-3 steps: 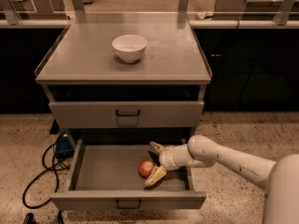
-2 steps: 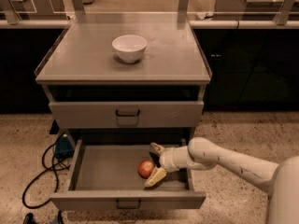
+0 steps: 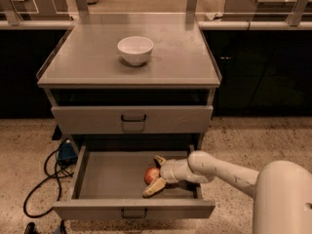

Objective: Pick apple from middle drawer and place on counter

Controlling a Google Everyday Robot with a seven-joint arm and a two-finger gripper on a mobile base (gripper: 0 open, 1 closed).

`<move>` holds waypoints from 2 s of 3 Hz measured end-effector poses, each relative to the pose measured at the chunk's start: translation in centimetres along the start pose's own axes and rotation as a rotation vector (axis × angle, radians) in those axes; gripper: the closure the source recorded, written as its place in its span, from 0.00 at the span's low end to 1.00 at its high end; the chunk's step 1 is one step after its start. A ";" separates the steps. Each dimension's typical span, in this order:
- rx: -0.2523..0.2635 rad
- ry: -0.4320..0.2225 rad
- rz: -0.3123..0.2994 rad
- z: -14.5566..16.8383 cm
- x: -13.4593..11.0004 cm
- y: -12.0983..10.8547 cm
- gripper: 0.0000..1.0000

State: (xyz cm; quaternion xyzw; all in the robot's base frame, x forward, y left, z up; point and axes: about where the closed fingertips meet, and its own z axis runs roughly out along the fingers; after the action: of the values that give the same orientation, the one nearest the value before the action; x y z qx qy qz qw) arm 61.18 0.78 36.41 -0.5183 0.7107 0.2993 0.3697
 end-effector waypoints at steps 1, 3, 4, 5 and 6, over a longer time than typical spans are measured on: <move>0.000 0.000 0.001 0.0 0.0 0.0 0.00; 0.000 0.000 0.001 0.0 0.0 0.0 0.41; 0.000 0.000 0.001 0.1 0.0 0.0 0.65; 0.023 0.032 -0.019 -1.0 -0.4 1.0 0.89; 0.071 0.056 -0.061 -5.1 -3.5 2.7 1.00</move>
Offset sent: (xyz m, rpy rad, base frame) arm 0.0000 0.0002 -0.0005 0.0005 0.0005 -0.0002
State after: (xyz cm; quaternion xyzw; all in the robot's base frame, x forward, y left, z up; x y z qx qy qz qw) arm 58.18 -0.77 42.20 -0.5345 0.7148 0.2479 0.3768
